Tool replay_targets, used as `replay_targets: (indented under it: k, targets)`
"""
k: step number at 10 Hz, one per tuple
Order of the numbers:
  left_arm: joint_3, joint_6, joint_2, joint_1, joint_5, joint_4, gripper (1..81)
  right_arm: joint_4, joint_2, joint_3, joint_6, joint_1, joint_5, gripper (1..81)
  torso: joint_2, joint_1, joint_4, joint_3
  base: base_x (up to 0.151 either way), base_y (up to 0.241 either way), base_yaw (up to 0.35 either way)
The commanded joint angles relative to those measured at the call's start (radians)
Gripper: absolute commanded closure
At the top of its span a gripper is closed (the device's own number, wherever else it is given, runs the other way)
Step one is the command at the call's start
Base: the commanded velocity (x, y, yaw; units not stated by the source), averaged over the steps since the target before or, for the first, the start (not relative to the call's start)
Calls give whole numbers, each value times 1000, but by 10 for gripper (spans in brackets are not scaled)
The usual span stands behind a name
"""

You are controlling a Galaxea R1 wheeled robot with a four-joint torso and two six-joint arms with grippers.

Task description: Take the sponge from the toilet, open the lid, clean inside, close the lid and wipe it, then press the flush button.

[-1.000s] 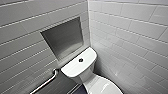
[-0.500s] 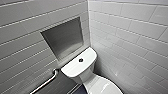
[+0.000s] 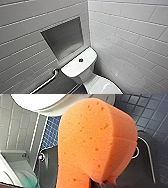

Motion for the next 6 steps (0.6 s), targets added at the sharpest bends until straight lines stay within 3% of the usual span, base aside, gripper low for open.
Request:
replay_targets:
  k: [1, 3, 6]
  targets:
    - [-44, 2, 34, 11, 76, 36, 10, -23, -280, 328, 10, 71, -51, 811, 0, 0, 0, 0, 0, 0, 0]
    - [-91, 2, 77, 17, 77, 53, 10, -22, -367, 420, 8, 137, -66, 811, 0, 0, 0, 0, 0, 0, 0]
    - [-111, 0, 97, 23, 77, 53, 10, 17, -364, 421, 11, 332, -255, 811, 0, 0, 0, 0, 0, 0, 0]
